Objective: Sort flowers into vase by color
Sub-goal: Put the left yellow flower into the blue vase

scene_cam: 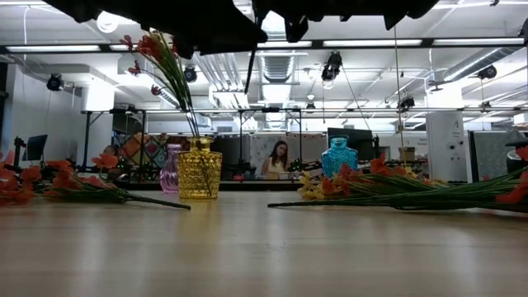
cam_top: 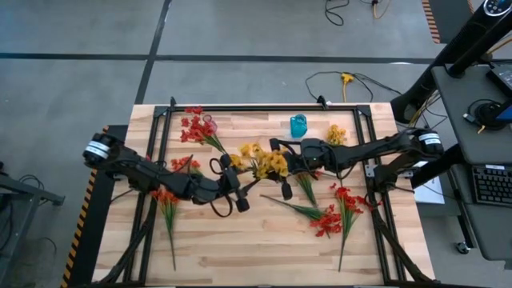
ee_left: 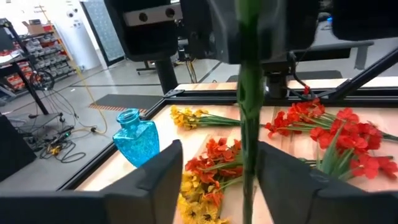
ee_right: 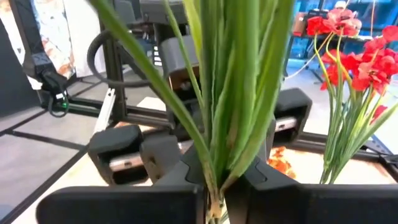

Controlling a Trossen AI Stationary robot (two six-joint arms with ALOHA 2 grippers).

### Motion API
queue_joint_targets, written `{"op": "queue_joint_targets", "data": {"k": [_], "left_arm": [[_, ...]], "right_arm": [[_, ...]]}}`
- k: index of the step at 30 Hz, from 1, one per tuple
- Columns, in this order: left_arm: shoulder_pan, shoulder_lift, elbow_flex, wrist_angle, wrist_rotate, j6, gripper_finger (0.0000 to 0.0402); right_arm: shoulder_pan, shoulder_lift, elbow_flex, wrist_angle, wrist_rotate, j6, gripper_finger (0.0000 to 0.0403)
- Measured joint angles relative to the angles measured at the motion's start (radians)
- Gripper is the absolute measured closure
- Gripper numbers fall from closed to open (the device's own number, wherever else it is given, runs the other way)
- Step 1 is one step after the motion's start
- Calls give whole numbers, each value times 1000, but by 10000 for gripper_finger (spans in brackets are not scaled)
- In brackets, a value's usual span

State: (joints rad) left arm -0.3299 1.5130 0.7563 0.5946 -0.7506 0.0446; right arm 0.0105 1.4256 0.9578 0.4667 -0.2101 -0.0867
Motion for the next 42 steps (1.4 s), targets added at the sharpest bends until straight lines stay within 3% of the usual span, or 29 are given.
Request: {"op": "queue_joint_targets", "data": {"k": [7, 14, 20, 26, 42], "left_arm": [[-57, -92, 0, -124, 0, -1, 169], [-114, -264, 0, -263, 0, -2, 164], [-114, -380, 0, -408, -1, -2, 164], [-114, -418, 0, -485, -2, -28, 164], [-114, -420, 0, -533, -2, -29, 164]], "right_arm": [[-79, -108, 22, -188, 27, -6, 383], [-250, -220, 30, -425, 230, -80, 383], [-471, -241, 29, -462, 237, -21, 383], [-653, -217, 27, -483, 211, 77, 383], [-686, -214, -21, -477, 185, 102, 383]]}}
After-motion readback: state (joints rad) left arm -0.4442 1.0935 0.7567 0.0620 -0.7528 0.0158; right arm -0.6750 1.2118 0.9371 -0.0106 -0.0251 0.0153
